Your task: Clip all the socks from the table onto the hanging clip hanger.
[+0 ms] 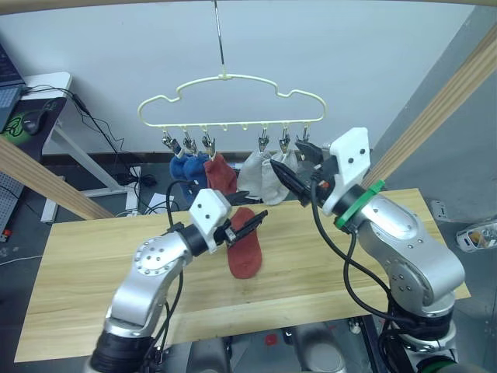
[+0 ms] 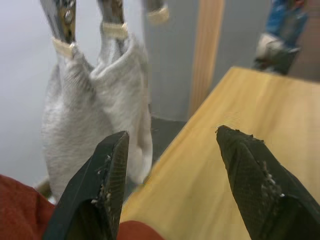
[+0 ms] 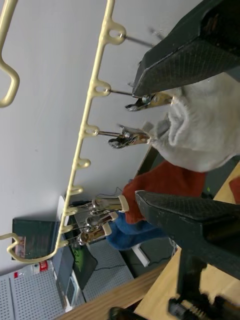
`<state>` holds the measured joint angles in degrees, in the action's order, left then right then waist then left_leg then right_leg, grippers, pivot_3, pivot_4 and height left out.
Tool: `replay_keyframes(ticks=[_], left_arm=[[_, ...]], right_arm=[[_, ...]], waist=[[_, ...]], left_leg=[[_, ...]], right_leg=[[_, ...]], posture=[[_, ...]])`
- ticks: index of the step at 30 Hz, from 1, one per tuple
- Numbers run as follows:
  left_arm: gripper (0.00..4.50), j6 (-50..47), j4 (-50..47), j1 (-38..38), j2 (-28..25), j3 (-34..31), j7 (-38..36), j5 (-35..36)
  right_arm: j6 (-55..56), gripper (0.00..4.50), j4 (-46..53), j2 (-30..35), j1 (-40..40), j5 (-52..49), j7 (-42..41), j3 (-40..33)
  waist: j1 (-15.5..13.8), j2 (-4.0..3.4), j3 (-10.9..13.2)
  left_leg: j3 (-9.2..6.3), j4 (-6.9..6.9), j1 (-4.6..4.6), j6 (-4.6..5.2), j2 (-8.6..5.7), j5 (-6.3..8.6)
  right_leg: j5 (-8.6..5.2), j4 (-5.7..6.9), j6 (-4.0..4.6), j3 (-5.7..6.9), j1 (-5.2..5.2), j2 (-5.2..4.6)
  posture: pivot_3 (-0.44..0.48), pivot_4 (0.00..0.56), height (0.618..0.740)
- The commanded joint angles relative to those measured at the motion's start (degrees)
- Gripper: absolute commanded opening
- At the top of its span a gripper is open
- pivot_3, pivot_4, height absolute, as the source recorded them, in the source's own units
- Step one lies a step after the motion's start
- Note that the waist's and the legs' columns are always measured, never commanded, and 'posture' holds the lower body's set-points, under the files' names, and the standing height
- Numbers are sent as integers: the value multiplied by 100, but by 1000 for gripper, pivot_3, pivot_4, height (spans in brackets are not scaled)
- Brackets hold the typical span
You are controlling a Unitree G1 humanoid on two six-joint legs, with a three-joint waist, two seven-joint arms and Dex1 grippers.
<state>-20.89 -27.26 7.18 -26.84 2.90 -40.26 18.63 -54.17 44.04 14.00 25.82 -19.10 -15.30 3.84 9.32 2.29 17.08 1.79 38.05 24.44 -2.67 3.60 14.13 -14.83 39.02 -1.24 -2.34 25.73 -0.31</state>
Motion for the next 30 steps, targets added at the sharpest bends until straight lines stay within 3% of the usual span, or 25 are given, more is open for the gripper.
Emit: replay_keyframes(ticks=[1,8,13,16,19,30], left_arm=[[2965,-302,-517,-94,-415,-372,-462,693],[2965,-555,-673,25,-1081,-832,-942,1415],[2965,-479,-529,265,-1181,-970,-820,1391],[2998,-418,-424,380,-1175,-941,-793,1311],[2998,-387,-369,459,-1196,-894,-799,1280],[2998,-188,-71,841,-1213,-659,-892,984]], right_arm=[[14,3124,338,226,-107,-84,-35,-271],[-25,3124,303,402,-359,-62,113,-375],[41,3124,63,314,-410,10,261,-398],[143,2560,-103,258,-397,70,332,-343],[253,1516,-250,218,-369,136,389,-242],[330,1516,-1079,-224,19,735,971,102]], waist=[[1,-1,-28],[1,1,-209],[1,2,-369],[0,9,-425],[2,12,-439],[-2,10,-451]], left_leg=[[1,0,0,0,-1,0],[3,-1,-4,-1,-5,-1],[2,0,-9,-2,-5,-1],[3,2,-30,-1,-6,-1],[7,1,-60,0,-6,0],[5,3,-60,1,-3,-2]], right_leg=[[0,0,0,0,0,0],[0,1,0,-1,1,10],[0,2,0,0,-6,14],[0,1,0,-2,-26,14],[-5,0,-7,-4,-51,17],[3,3,6,-13,-49,24]], posture=[[-214,213,740],[-196,169,740],[-176,152,740],[-170,152,740],[-169,154,740],[-166,165,740]])
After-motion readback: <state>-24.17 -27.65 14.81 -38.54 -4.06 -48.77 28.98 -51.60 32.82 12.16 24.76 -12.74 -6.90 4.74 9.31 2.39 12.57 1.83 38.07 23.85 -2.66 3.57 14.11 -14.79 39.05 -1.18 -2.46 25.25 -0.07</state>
